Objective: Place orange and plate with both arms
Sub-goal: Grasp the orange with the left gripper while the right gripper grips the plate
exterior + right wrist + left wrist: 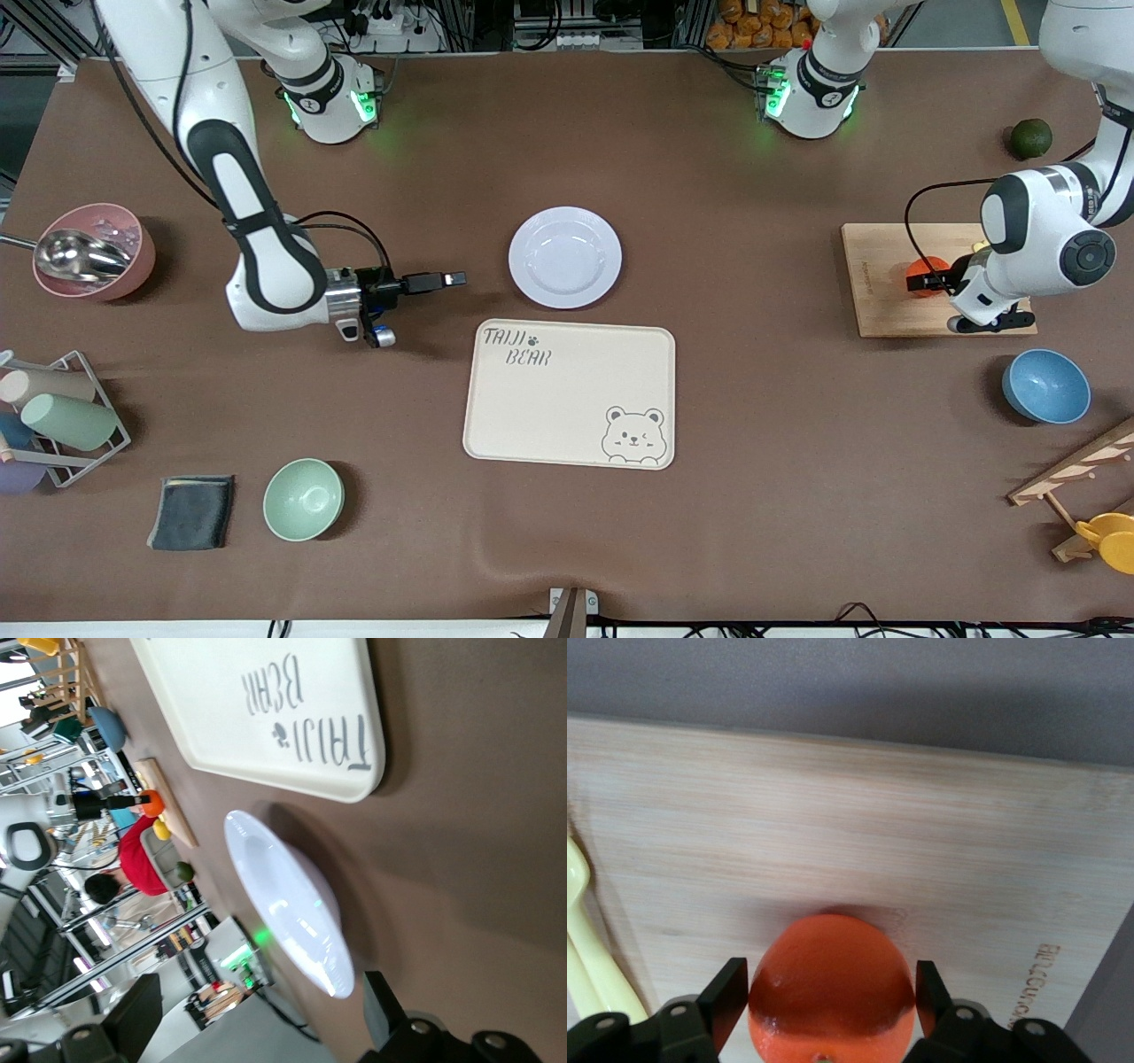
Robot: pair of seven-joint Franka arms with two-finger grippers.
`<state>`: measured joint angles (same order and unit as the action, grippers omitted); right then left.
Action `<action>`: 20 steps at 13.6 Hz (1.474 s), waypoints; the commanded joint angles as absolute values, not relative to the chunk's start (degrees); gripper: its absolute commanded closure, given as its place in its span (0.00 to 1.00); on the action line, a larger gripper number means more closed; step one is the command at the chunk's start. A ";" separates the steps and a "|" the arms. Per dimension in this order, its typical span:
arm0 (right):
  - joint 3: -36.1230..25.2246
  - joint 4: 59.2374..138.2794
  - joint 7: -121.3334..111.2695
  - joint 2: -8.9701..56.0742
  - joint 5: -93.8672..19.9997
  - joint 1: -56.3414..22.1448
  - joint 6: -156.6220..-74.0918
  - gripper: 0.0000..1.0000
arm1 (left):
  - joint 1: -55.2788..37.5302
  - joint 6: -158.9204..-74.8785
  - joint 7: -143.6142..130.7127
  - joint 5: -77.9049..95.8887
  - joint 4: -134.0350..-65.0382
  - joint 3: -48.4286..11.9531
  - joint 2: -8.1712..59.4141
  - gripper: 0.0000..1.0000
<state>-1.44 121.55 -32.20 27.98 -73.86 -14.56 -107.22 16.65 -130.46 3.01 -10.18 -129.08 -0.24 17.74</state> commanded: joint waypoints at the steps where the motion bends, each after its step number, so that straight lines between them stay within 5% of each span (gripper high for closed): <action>1: -1.93 121.99 -36.56 29.79 -77.51 -16.52 -108.45 0.00 | 17.40 -130.96 3.52 -11.69 -128.67 -0.70 18.98 0.22; 3: -1.93 121.99 -36.56 29.97 -79.35 -18.88 -110.20 0.07 | 17.40 -131.04 3.52 -11.69 -128.67 -0.70 19.16 0.30; 7: -2.02 121.64 -36.56 30.06 -81.99 -22.75 -114.08 0.11 | 17.23 -130.96 3.52 -11.78 -128.67 -0.79 19.16 0.74; 9: -1.93 121.64 -36.56 30.15 -83.05 -24.25 -116.00 0.15 | 17.05 -130.35 3.52 -11.78 -128.50 -1.05 18.55 0.87; 15: -1.93 121.64 -36.56 31.03 -83.06 -25.40 -117.60 0.27 | 16.17 -107.08 -8.93 -3.71 -114.63 -18.86 15.29 0.91; 20: -2.02 121.64 -37.26 31.20 -83.06 -26.10 -117.60 0.28 | 11.45 -105.38 -33.79 1.66 -109.00 -32.16 18.10 0.90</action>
